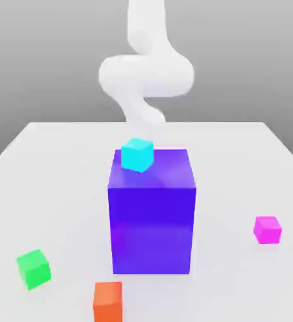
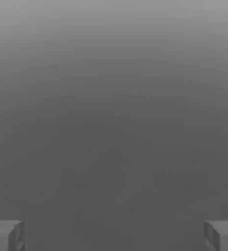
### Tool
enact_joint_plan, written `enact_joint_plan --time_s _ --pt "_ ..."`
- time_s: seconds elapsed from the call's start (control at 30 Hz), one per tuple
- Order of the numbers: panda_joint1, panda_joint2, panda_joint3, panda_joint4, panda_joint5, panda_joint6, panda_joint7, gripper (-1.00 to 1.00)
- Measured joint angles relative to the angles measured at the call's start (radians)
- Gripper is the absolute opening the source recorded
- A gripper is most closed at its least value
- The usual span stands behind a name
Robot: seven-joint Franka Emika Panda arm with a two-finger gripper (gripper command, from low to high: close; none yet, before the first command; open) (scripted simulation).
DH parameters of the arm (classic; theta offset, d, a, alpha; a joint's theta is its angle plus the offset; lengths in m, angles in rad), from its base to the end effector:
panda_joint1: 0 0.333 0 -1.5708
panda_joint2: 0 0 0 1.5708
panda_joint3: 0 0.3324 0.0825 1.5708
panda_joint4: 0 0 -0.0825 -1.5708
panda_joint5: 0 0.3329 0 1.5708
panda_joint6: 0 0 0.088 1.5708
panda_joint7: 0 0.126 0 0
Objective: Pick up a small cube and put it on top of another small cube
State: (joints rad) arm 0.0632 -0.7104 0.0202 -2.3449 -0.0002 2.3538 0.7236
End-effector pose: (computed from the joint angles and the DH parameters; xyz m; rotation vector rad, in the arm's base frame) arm 0.3311 0.0304 0.6631 -2.5792 0.8548 -0.9475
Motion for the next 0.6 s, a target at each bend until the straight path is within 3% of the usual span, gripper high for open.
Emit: enact_joint_plan --time_s 0.6 --pt "0.431 0.66 0.213 -0.327 -0.03 0.395 -0.54 0.0"
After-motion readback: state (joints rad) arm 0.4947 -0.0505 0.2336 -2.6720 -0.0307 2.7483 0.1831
